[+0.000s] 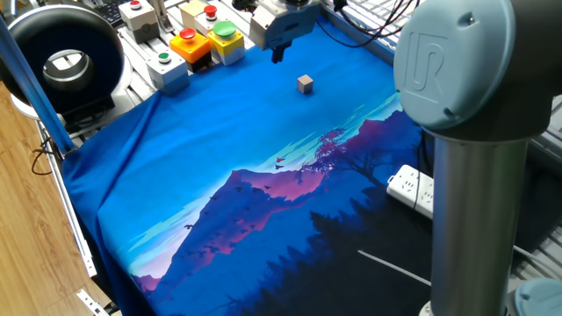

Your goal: Pick up the small block on the left and move it to the right

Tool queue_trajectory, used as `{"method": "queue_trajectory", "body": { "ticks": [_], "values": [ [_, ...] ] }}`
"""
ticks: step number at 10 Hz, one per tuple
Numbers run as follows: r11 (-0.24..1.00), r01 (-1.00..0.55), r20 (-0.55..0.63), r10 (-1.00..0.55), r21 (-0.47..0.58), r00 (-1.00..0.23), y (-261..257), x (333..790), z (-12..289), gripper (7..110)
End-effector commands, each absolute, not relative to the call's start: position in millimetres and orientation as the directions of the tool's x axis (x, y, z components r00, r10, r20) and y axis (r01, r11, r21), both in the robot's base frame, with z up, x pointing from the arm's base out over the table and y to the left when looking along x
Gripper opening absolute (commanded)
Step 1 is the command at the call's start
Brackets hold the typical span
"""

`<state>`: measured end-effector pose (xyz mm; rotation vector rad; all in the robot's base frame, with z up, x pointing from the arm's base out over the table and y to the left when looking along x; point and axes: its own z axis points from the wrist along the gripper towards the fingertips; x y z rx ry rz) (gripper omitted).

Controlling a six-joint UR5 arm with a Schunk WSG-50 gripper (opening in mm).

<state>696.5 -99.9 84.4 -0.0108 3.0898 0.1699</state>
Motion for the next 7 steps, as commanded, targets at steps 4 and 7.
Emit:
{"method": "queue_trajectory", "body": {
  "ticks": [4, 7],
  "values": [
    [0.998, -0.021, -0.070, -0.017, 0.065, -0.997, -116.7, 675.1, 75.8, 7],
    [0.996, -0.082, -0.121, -0.078, 0.032, -0.990, -132.3, 667.7, 60.5, 7]
  ]
}}
